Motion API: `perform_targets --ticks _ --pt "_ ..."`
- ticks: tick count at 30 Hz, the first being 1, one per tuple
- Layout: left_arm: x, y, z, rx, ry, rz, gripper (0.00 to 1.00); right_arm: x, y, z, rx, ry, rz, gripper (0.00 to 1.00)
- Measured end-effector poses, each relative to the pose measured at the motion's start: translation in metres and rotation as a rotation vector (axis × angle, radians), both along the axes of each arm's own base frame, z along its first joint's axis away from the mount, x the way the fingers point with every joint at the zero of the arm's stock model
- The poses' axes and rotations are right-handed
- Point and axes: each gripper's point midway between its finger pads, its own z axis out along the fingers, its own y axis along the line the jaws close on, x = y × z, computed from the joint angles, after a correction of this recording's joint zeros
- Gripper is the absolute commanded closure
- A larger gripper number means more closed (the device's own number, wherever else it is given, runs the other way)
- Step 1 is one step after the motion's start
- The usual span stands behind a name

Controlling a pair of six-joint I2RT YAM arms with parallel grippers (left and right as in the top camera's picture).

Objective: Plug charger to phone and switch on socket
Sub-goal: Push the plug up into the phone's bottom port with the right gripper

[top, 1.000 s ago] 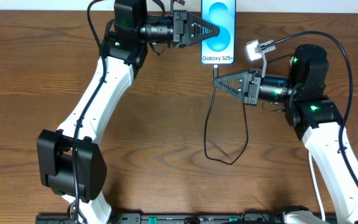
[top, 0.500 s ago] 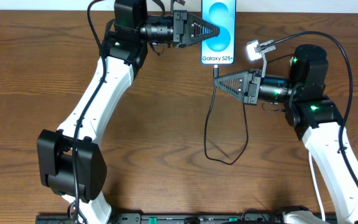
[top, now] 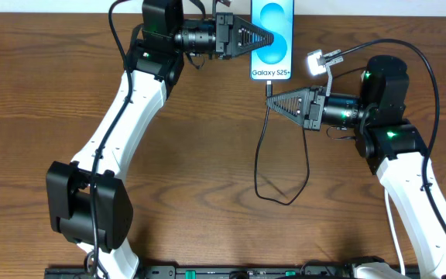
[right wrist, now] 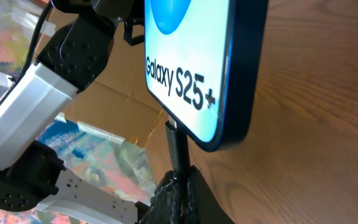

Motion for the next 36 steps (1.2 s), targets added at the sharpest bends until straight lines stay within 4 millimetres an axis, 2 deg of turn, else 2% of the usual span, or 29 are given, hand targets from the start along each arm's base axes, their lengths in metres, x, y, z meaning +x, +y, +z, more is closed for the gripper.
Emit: perform_targets --ticks 29,36 --pt "0.0033 0.0001 -0.0001 0.001 -0.001 0.019 0.93 0.0020 -0.0004 0.0039 0.015 0.017 -0.009 0.99" --pt "0.0049 0.0001 -0.0002 0.001 -0.002 0.028 0.93 0.0055 -0.0072 0.0041 0.022 0.033 -0.029 0.99"
